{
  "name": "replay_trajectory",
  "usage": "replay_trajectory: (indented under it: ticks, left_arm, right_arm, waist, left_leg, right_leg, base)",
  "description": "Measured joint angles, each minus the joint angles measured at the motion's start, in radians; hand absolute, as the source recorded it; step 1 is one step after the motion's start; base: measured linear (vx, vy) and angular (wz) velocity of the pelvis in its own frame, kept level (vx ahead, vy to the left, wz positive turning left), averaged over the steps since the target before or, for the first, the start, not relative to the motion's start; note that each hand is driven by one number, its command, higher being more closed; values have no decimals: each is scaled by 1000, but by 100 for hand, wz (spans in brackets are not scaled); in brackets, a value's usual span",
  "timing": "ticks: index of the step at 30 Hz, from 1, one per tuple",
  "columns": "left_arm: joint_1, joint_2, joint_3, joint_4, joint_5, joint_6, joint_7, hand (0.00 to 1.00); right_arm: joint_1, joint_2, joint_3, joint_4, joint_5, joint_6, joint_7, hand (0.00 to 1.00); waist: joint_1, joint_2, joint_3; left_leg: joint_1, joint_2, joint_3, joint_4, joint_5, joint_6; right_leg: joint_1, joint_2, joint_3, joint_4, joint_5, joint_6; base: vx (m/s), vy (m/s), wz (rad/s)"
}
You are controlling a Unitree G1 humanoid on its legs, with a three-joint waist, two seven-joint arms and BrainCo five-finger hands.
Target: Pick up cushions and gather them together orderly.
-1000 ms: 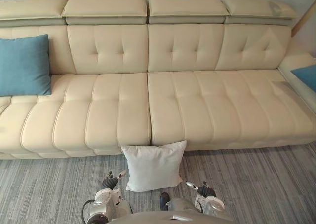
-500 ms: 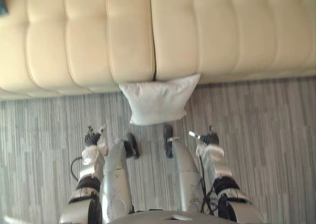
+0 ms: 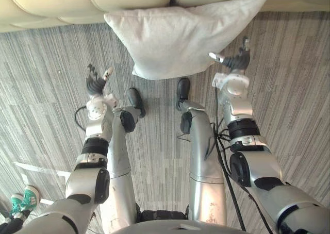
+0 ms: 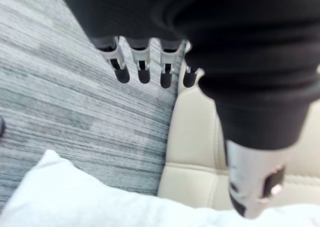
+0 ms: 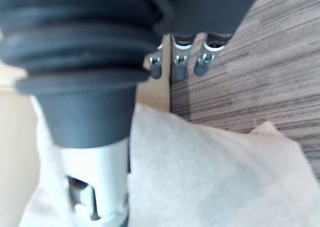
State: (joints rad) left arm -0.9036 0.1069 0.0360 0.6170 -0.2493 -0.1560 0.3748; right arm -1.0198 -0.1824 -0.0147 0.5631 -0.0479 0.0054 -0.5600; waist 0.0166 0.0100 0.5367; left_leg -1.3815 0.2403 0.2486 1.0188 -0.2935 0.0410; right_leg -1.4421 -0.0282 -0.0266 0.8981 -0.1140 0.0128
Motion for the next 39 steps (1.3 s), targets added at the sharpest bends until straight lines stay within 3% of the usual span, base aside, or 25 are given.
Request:
replay_trajectory:
  ticks: [8,16,20,26,31,34,37,39]
  left_arm:
    - [-81,18,-16,-15,17,17,77,100]
    - [-93,40,-18,-38,18,23,81,100]
    - [-41,37,-39,-134,40,27,78,100]
    - [148,15,-67,-335,69,26,78,100]
    - [439,-53,-131,-601,130,19,75,100]
    - [591,-72,-163,-676,149,15,59,100]
    - [724,-82,-172,-746,158,15,31,100]
    - [830,-80,-177,-814,157,12,9,100]
  right_arm:
    - [-27,6,2,-40,3,4,-33,100]
    - [23,18,3,-165,50,-5,-11,100]
    - [141,43,14,-279,49,-30,27,100]
    - [356,58,61,-475,19,-49,58,100]
    - [639,79,105,-690,-118,-49,77,100]
    - [784,94,126,-751,-139,-64,102,100]
    - [904,101,152,-800,-146,-74,144,100]
    - [1012,99,185,-854,-145,-87,183,100]
  waist:
    - [-14,0,0]
    - [-16,0,0]
    - [-28,0,0]
    - [-34,0,-2]
    - [-32,-1,-33]
    - [-35,-2,-148]
    - [-32,-1,-165]
    - [-28,2,-215]
  left_leg:
    - [-13,20,-1,-10,9,-3]
    - [-5,36,-7,-12,25,-17]
    - [65,37,-19,-28,33,-23]
    - [251,24,-11,-122,55,-33]
    - [521,8,2,-227,51,-45]
    - [575,-6,7,-271,46,-51]
    - [731,-14,23,-317,38,-57]
    - [811,-20,27,-353,36,-60]
  right_leg:
    - [-9,18,-10,-15,13,-8]
    - [0,34,-17,-29,33,-22]
    - [83,37,-29,-62,42,-25]
    - [276,44,-33,-165,60,-21]
    - [544,46,-36,-267,59,-21]
    - [594,42,-36,-305,42,-13]
    - [741,42,-32,-343,33,-14]
    - [822,46,-32,-387,31,-14]
  base:
    - [-8,17,-5]
    - [-12,10,-4]
    - [0,0,0]
    - [-6,-1,2]
    - [78,-21,3]
    - [113,-4,2]
    - [146,10,-2]
    - [138,11,-2]
